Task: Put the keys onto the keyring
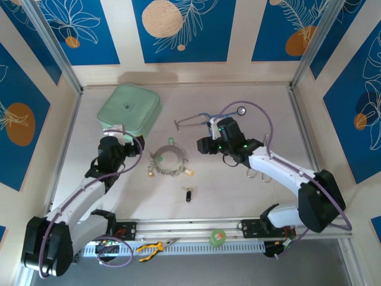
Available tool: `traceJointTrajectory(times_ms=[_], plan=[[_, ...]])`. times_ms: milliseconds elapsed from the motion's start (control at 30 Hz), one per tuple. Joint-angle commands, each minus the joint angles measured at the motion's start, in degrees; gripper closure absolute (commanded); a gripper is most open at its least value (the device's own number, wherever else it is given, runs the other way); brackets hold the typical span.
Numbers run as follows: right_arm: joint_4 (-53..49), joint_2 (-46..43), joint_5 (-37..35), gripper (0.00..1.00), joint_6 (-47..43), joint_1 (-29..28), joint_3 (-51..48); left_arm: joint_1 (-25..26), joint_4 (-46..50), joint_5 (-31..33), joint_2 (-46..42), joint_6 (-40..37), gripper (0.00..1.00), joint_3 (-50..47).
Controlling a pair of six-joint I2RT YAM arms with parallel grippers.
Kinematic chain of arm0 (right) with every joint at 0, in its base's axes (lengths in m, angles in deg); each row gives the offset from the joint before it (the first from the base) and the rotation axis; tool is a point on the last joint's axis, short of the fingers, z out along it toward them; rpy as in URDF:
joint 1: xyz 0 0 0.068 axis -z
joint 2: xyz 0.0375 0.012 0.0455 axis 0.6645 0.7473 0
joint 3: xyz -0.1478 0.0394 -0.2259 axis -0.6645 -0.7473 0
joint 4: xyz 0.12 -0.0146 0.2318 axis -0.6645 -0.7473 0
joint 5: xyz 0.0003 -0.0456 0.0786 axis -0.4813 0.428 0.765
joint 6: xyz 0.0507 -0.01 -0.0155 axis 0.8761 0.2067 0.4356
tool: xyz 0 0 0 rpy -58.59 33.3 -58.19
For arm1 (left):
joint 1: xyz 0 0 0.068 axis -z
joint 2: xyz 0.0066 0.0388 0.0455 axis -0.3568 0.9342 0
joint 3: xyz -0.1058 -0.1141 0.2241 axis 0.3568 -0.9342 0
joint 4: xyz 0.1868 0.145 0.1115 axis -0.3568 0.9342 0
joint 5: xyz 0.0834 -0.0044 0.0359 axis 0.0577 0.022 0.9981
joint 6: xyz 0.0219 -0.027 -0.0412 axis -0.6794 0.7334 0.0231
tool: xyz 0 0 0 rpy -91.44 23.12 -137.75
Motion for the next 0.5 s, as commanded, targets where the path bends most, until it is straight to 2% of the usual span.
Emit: traceJointTrajectory(times_ms=[0,133,300,467], plan=[[-13.04,5.67,3.23,0.43,3.86,-5.01,5.43,4.71,11.7,2.37,-3.26,8.29,0.11,0.1],[-17.76,13.9,2.84,0.5,3.52,-8.49,11.29,9.62,20.07,4.57,-5.09,13.3,0.12,0.19],[-22.98,22.49,0.1,0.56,-0.3,-10.34,19.34,11.03,25.31,2.79,-4.89,20.22,0.14,-0.31],[-27.99,29.37,-5.54,0.57,-4.24,-11.08,26.93,11.08,26.44,5.43,-6.82,22.83,0.15,-1.6]])
